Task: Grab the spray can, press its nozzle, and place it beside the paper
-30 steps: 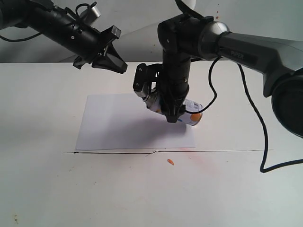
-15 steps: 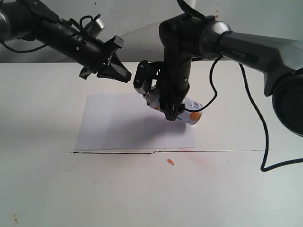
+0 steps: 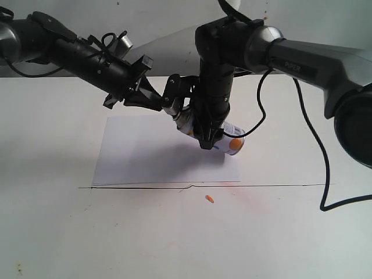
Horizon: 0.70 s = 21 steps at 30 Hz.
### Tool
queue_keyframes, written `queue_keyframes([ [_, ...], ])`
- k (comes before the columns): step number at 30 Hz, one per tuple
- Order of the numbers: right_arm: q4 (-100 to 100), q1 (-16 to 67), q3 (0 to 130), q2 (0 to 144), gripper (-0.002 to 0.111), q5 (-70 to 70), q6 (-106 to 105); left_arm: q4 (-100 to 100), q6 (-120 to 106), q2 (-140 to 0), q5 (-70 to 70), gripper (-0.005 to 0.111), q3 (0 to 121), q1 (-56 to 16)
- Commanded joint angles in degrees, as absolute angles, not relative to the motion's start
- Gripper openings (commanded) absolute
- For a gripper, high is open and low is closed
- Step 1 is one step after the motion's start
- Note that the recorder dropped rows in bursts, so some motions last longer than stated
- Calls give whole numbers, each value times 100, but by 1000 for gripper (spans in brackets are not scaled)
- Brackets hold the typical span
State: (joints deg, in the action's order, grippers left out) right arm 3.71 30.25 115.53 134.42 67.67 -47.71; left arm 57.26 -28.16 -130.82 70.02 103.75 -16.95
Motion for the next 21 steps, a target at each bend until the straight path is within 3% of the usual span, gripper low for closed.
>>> queue_keyframes([
  [1, 338, 2982, 11581, 13351, 0, 6683, -4745, 5812, -2868, -13073, 6996, 0, 10348, -1727],
  [21, 338, 2982, 11581, 13351, 0, 6683, -4745, 5945, -3166, -13186, 6996, 0, 10348, -1893],
])
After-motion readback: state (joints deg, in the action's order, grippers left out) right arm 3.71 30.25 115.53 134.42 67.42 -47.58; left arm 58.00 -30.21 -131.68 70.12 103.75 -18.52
